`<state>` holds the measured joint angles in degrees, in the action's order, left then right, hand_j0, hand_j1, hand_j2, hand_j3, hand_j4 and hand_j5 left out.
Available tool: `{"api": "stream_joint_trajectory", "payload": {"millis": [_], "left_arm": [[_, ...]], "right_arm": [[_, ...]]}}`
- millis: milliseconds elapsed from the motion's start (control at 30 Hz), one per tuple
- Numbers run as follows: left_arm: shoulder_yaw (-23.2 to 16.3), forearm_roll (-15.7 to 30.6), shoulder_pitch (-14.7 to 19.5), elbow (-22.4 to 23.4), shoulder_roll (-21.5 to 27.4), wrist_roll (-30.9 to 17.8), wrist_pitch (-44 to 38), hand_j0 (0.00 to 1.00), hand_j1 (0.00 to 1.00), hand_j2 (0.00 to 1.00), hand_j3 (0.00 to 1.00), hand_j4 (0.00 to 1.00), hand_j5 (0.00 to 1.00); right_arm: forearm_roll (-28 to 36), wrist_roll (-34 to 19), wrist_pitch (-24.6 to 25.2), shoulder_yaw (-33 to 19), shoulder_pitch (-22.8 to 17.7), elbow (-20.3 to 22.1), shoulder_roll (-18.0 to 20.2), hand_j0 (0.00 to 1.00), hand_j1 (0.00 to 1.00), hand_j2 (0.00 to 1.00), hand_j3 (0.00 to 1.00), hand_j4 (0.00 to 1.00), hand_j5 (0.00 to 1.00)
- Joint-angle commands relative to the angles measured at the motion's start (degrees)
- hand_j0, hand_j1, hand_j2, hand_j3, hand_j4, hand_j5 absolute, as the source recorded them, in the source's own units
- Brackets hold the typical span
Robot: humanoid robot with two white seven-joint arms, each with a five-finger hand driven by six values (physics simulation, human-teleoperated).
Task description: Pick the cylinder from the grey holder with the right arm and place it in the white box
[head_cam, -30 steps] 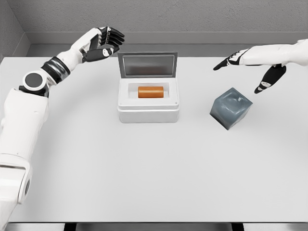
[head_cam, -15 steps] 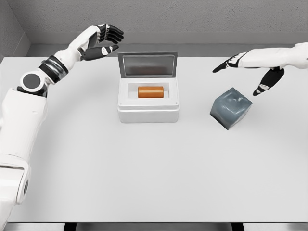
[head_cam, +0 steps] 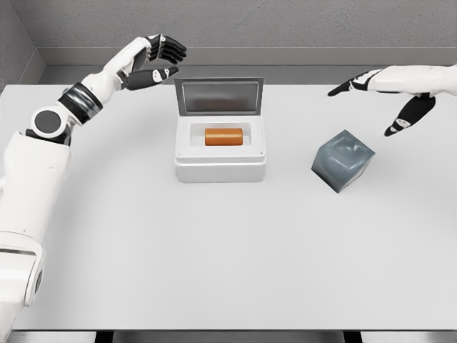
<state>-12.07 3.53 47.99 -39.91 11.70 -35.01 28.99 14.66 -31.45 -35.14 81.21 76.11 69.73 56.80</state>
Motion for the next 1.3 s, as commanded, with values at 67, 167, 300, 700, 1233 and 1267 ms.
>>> {"api": "stream_joint_trajectory", "payload": {"millis": [67, 167, 300, 700, 1233, 1267], "left_arm": [[-0.8, 0.2, 0.1, 0.0, 0.0, 0.0, -0.2, 0.58, 0.58, 0.58, 0.58, 0.58, 0.58], [-0.7, 0.2, 0.3, 0.5, 0.1, 0.0, -0.3, 0.58, 0.58, 0.58, 0.58, 0.58, 0.58], [-0.8, 0.2, 0.1, 0.0, 0.0, 0.0, -0.1, 0.58, 0.58, 0.58, 0.58, 0.58, 0.58], [-1.6, -0.5, 0.0, -0.1, 0.4, 0.0, 3.3, 0.57, 0.57, 0.57, 0.57, 0.57, 0.57], [-2.9, -1.8, -0.4, -1.7, 0.7, 0.0, 6.0, 0.57, 0.57, 0.57, 0.57, 0.57, 0.57], [-2.9, -1.8, -0.4, -1.8, 0.9, 0.0, 6.0, 0.57, 0.57, 0.57, 0.57, 0.57, 0.57]], "right_arm": [[0.4, 0.0, 0.1, -0.2, 0.0, 0.0, 0.0, 1.0, 1.0, 1.0, 1.0, 1.0, 1.0], [0.4, 0.0, 0.1, -0.2, 0.0, 0.0, -0.1, 1.0, 1.0, 1.0, 1.0, 1.0, 1.0], [0.4, 0.0, 0.1, -0.1, 0.0, -0.1, -0.1, 1.0, 1.0, 1.0, 1.0, 1.0, 1.0], [0.4, 0.0, 0.1, -0.2, -0.1, -0.1, -0.1, 1.0, 1.0, 1.0, 1.0, 1.0, 1.0], [0.4, 0.0, 0.1, -0.2, 0.0, -0.2, 0.2, 1.0, 1.0, 1.0, 1.0, 1.0, 1.0], [0.5, 0.0, 0.1, -0.2, 0.0, -0.2, 0.2, 1.0, 1.0, 1.0, 1.0, 1.0, 1.0]]}}
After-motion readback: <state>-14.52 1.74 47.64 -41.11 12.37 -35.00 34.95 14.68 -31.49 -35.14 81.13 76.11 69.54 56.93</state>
